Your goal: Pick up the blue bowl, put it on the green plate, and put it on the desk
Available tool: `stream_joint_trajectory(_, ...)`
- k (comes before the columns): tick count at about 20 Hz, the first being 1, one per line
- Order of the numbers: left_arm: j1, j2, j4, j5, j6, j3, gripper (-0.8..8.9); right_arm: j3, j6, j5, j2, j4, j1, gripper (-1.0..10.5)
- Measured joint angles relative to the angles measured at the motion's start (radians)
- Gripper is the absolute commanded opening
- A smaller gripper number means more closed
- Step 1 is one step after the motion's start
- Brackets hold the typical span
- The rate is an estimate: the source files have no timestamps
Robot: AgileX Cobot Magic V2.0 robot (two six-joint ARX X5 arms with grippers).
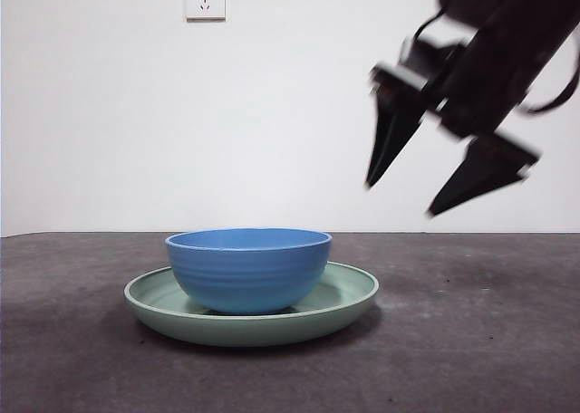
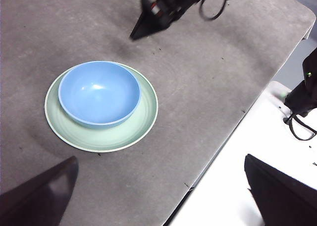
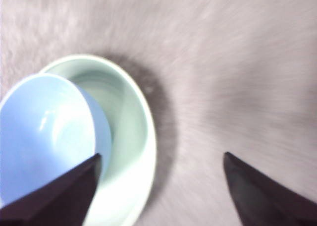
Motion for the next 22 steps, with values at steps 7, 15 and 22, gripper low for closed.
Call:
stream_joint_trajectory(7, 0.0, 0.0, 0.001, 0.0, 0.0, 0.0, 5.63, 0.0, -0.105, 0.067, -0.414, -0.334, 0.0, 5.6)
stream_joint_trajectory(15, 0.0, 0.0, 0.001, 0.0, -0.003, 0.0, 5.63, 0.0, -0.147, 0.066, -0.819, -0.703, 0.0, 5.6)
stream_joint_trajectory(22, 0.0, 0.0, 0.001, 0.0, -0.003, 0.0, 5.63, 0.0, -0.153, 0.067, -0.982, -0.819, 0.0, 5.6)
